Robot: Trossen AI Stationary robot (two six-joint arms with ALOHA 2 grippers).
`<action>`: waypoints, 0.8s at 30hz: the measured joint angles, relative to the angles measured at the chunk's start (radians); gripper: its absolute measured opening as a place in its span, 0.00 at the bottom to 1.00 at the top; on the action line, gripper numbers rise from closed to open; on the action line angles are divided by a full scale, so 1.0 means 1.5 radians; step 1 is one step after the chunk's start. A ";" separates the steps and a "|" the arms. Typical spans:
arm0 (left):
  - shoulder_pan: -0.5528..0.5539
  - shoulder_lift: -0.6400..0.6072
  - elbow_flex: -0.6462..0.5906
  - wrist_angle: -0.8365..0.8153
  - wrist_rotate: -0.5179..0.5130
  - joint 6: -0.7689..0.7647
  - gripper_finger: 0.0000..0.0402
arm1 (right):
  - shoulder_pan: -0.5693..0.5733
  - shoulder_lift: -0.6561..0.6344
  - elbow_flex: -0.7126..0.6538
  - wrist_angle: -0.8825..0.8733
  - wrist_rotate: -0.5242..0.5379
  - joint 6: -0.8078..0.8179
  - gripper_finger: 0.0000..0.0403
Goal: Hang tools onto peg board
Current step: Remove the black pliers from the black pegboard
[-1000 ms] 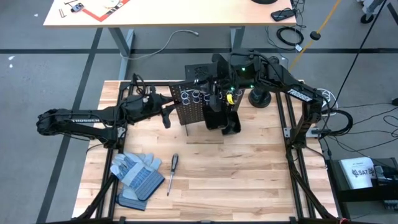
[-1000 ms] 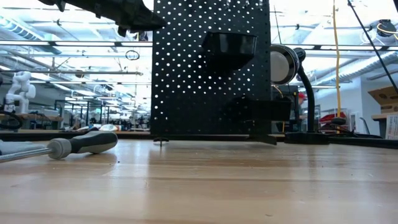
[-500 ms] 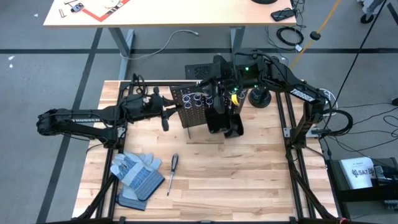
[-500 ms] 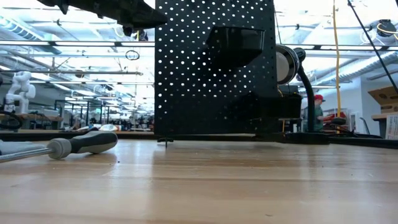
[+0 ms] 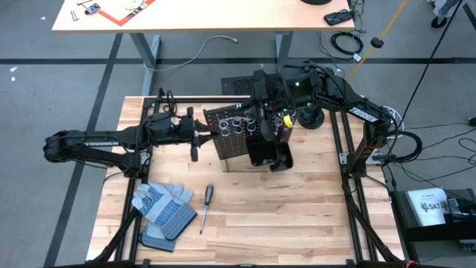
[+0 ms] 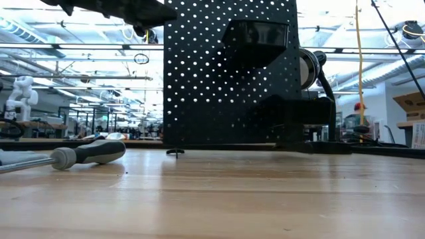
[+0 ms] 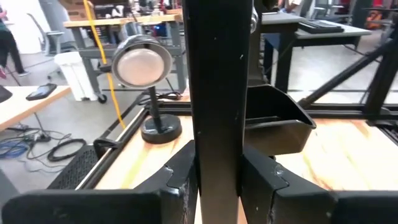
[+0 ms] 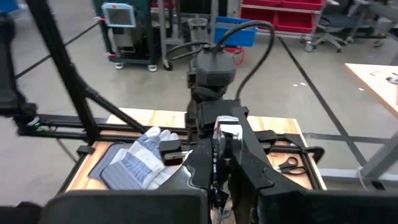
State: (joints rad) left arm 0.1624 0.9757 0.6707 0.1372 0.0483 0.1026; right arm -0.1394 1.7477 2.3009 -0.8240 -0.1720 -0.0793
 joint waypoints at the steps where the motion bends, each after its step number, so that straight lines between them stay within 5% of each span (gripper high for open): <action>1: -0.001 -0.002 0.001 -0.006 0.002 0.001 0.23 | 0.000 -0.001 0.000 -0.001 -0.009 -0.005 0.04; 24: -0.006 -0.019 0.000 -0.049 0.046 -0.003 0.23 | 0.006 -0.069 0.003 0.131 -0.055 -0.034 0.04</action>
State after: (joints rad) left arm 0.1539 0.9466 0.6704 0.0641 0.1169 0.0988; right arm -0.1305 1.6441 2.3049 -0.6275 -0.2539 -0.1310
